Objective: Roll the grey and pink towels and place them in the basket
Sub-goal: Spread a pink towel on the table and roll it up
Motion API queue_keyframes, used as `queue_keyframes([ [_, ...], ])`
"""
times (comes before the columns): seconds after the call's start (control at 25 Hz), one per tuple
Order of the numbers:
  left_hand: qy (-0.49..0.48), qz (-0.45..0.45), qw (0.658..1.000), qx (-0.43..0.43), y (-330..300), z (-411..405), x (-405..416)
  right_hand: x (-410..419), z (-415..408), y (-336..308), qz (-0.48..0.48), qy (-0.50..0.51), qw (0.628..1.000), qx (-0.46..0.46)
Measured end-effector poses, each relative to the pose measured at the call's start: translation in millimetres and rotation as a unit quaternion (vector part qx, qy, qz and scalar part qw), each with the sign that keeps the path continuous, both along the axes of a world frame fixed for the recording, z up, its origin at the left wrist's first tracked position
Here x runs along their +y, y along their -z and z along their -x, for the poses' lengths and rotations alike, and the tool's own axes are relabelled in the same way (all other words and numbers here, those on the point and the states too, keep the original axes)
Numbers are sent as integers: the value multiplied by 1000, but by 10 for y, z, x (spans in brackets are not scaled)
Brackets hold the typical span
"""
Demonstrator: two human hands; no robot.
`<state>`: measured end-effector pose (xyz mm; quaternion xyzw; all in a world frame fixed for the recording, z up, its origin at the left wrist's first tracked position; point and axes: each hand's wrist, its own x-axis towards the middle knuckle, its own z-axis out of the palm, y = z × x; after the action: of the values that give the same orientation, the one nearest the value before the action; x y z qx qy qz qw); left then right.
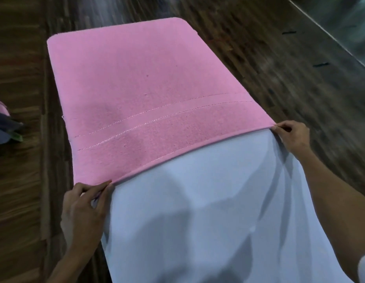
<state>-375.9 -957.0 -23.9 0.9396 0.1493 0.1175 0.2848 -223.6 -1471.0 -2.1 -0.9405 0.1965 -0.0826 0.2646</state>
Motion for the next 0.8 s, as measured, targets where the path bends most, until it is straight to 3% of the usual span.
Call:
queue_keyframes([
  [0.32, 15, 32, 998, -53, 67, 1503, -570, -572, 1557, 62, -8, 39, 999, -10],
  [0.56, 12, 38, 999, -33, 52, 2891, -1092, -1100, 2944, 103, -6, 49, 999, -3],
  [0.8, -28, 32, 999, 2, 62, 3784, -1502, -1381, 3571, 171, -14, 50, 999, -6],
])
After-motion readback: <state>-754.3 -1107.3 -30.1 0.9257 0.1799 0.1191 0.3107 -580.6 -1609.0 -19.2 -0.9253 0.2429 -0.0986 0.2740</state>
